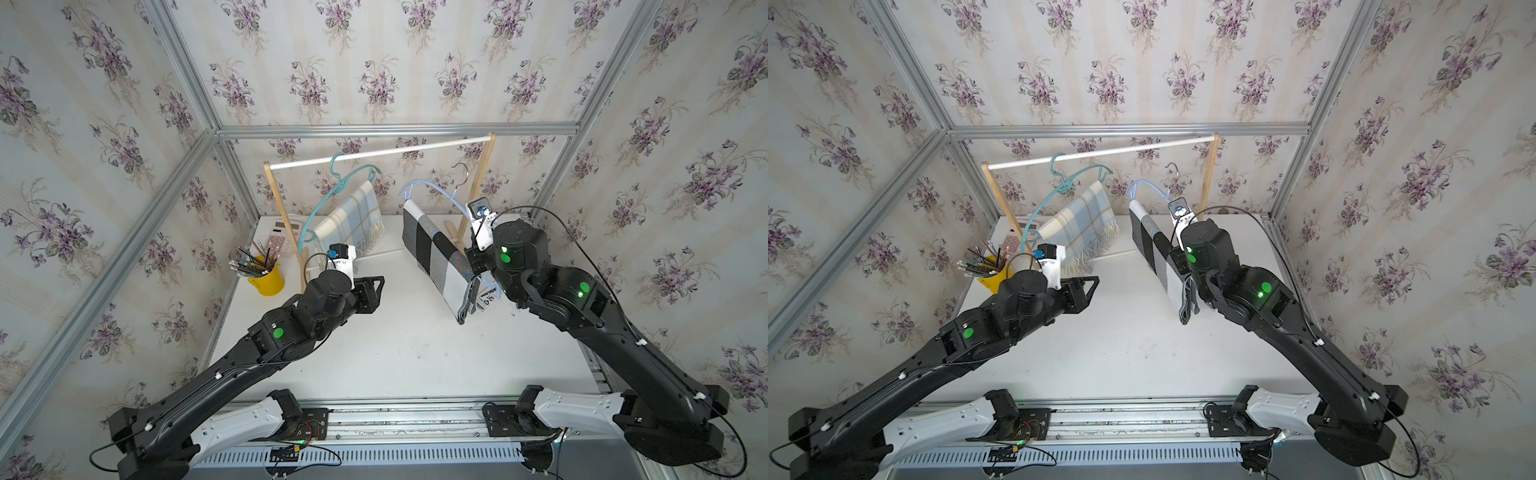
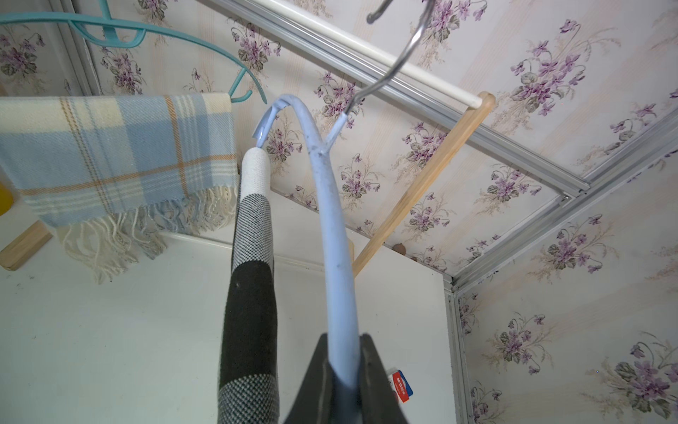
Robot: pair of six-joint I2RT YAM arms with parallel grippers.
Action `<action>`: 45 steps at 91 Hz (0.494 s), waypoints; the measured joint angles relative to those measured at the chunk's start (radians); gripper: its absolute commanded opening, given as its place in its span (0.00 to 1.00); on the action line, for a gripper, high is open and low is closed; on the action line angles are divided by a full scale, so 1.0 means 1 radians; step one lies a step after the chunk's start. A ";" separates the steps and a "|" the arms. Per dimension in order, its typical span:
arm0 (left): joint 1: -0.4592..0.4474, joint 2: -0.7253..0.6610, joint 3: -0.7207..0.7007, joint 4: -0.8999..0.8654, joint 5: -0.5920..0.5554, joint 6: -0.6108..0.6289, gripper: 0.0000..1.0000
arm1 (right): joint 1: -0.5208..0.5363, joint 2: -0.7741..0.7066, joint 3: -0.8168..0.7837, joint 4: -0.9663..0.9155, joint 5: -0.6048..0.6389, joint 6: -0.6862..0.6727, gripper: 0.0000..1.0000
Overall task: Hang the scarf on the hanger
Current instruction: Place the hanger at the clothesline.
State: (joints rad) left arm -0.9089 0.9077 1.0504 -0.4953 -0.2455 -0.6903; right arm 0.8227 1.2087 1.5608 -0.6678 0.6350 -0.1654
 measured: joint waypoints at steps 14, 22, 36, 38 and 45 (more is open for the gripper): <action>0.005 -0.128 -0.071 -0.039 -0.056 0.009 0.50 | -0.083 0.096 0.052 0.066 -0.061 -0.001 0.00; 0.005 -0.170 -0.082 -0.064 -0.081 0.015 0.50 | -0.118 0.158 0.096 0.107 -0.085 -0.005 0.00; 0.005 -0.214 -0.093 -0.088 -0.112 0.024 0.50 | -0.157 0.288 0.185 0.177 -0.087 -0.028 0.00; 0.005 -0.216 -0.094 -0.090 -0.116 0.025 0.51 | -0.162 0.305 0.195 0.185 -0.087 -0.033 0.00; 0.005 -0.220 -0.100 -0.098 -0.126 0.031 0.51 | -0.184 0.365 0.230 0.203 -0.085 -0.044 0.00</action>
State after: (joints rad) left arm -0.9035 0.6880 0.9508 -0.5934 -0.3714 -0.6594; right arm 0.6388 1.5738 1.7912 -0.4648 0.5503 -0.2092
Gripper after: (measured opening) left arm 0.507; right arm 0.139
